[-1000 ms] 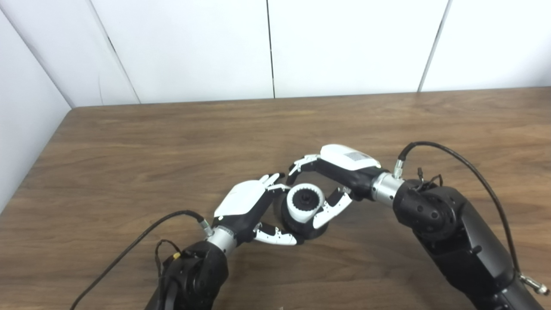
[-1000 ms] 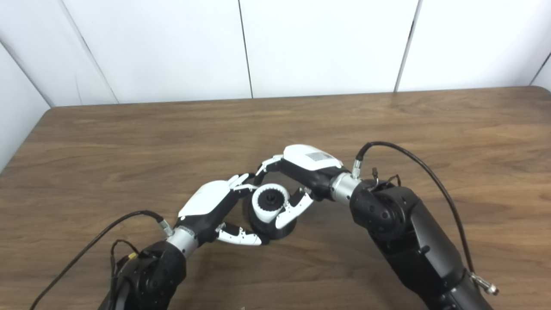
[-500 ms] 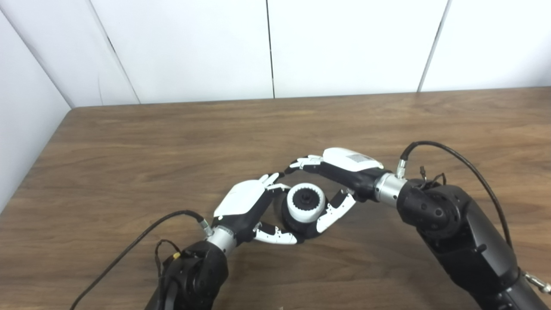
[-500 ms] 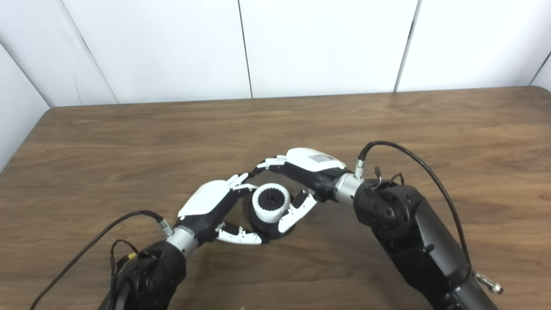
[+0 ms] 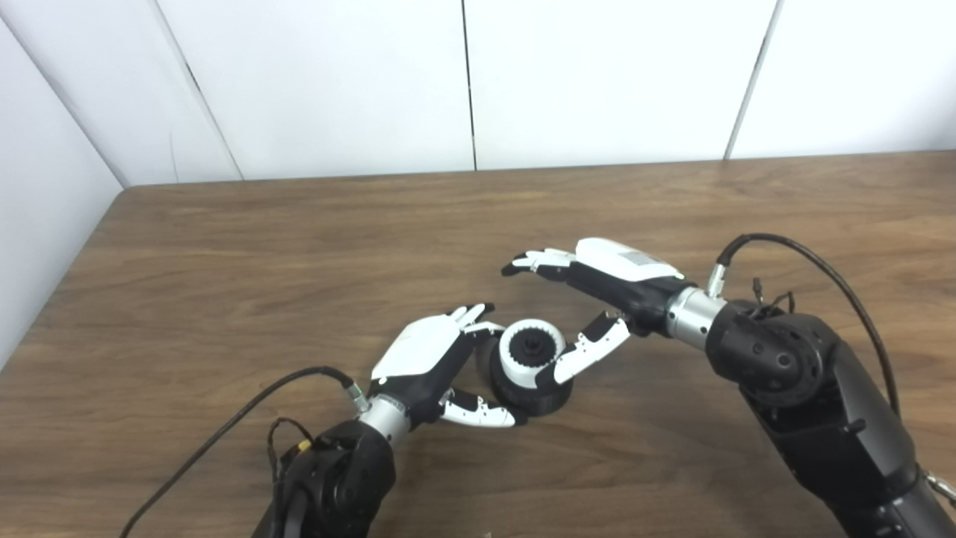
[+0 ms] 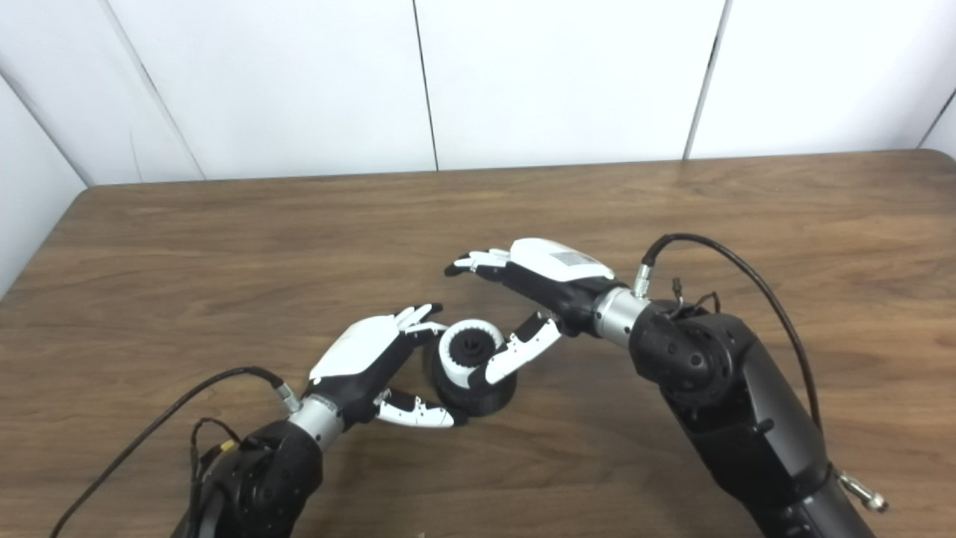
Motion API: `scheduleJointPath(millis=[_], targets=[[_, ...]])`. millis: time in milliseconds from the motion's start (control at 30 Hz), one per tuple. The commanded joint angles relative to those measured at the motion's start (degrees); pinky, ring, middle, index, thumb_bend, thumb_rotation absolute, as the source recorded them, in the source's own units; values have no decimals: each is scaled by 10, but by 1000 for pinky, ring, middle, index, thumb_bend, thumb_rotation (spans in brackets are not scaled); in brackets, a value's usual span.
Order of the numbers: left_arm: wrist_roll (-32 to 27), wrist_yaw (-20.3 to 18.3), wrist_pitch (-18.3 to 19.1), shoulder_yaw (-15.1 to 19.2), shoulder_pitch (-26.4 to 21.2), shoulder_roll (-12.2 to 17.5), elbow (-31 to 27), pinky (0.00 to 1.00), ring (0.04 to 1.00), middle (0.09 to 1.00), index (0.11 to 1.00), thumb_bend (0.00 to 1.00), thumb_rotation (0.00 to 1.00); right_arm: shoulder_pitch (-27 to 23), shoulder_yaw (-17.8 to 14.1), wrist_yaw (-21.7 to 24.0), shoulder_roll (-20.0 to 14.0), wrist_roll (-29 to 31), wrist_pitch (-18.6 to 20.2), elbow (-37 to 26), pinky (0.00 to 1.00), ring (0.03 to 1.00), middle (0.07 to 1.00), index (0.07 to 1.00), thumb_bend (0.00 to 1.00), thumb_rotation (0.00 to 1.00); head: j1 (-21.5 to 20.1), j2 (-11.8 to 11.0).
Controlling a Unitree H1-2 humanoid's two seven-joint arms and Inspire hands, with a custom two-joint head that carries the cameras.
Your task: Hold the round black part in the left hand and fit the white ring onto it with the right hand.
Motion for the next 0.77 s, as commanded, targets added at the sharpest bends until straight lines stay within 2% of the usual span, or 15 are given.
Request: scheduleJointPath(millis=[0,200,300,500,633,733], targets=[[-3,-10,12,8,-5,12,-13,997,1000,997,829,928,341,-18,-15,-20,-7,5,-8,-23,829,953,950,905,1000,512,1,0],[-14,-34,24,29,-6,26,-26,992,1000,1000,866,995,308,-9,-32,-25,-13,19,-6,-22,813,955,952,896,1000,510,1,-2],[-24,-40,28,41,-5,32,-31,981,1000,1000,884,1000,313,-1,-42,-32,-14,28,-6,-23,809,949,948,886,1000,506,1,-4],[-48,-58,37,57,-8,50,-42,986,1000,1000,941,1000,352,15,-65,-38,-11,47,17,-34,816,945,942,872,1000,484,1,-5],[-93,-69,58,88,-8,59,-52,994,1000,1000,988,1000,380,35,-88,-50,-9,68,33,-41,831,942,934,872,1000,532,-3,-7],[-144,-64,69,130,1,49,-55,998,1000,1000,999,1000,451,50,-106,-61,-2,93,47,-43,840,941,938,877,1000,548,-5,-8]])
